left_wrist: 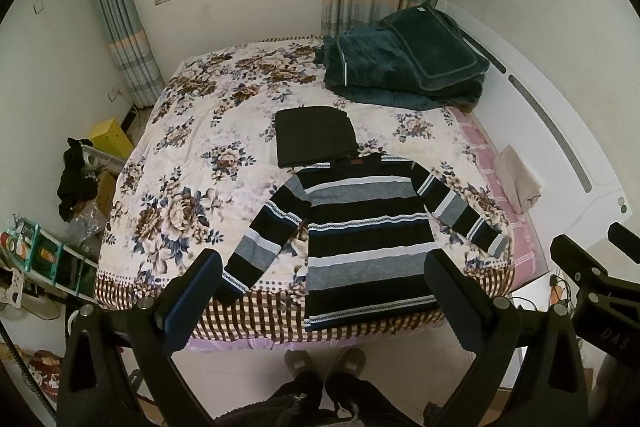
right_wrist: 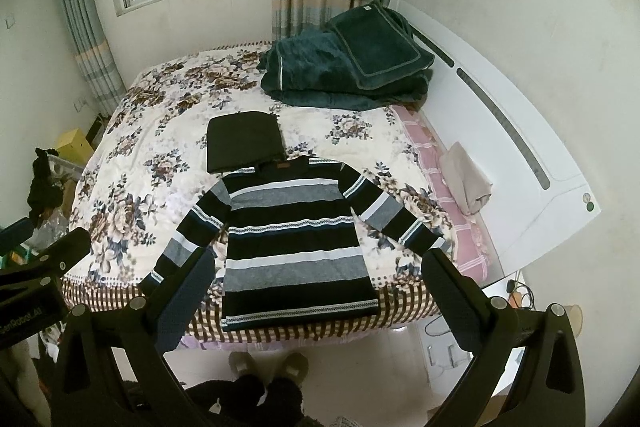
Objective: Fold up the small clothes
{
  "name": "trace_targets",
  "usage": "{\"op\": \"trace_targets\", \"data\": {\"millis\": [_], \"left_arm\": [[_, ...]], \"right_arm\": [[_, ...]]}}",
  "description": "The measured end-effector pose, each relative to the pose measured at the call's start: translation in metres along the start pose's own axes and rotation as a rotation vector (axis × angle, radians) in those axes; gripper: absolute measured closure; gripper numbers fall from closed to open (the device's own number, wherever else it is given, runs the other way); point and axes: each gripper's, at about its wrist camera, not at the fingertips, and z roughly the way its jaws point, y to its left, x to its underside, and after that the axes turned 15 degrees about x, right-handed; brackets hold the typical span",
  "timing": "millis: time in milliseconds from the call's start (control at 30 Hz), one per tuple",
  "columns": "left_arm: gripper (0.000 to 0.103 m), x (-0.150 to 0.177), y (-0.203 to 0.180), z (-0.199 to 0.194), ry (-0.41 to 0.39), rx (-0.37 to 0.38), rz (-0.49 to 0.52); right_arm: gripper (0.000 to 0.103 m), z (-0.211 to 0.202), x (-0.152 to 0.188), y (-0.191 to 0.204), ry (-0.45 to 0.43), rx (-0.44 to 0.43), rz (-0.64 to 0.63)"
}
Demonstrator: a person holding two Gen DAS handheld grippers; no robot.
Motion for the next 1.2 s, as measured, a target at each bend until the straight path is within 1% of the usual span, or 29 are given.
{"op": "trace_targets", "data": {"millis": [200,233,300,1200], "left_arm": [[0.000,-0.0005,-0.0025,-0.0006,-0.002,0.001,-0.001],[0.000,-0.0037,-0.0050,-0.0007,-0.002,0.001,-0.001],[0.000,-0.0034,-0.0048,-0.0009,-0.003,0.002,0.000],[0.000,-0.0008,-0.0055,-0.0019,-0.011,0.006,0.001]], "right_arm": [[0.000,-0.0004,0.0008,0.0006,-0.003,0.000,0.000],[0.000,-0.0032,-0.0054,0.0000,-0.003,0.001,-0.001],[0.000,-0.0028,-0.0071,-0.0017,-0.004,0.000,-0.002],[0.000,-0.0053,-0.0056,-0.0004,-0.014,0.004,0.003]]}}
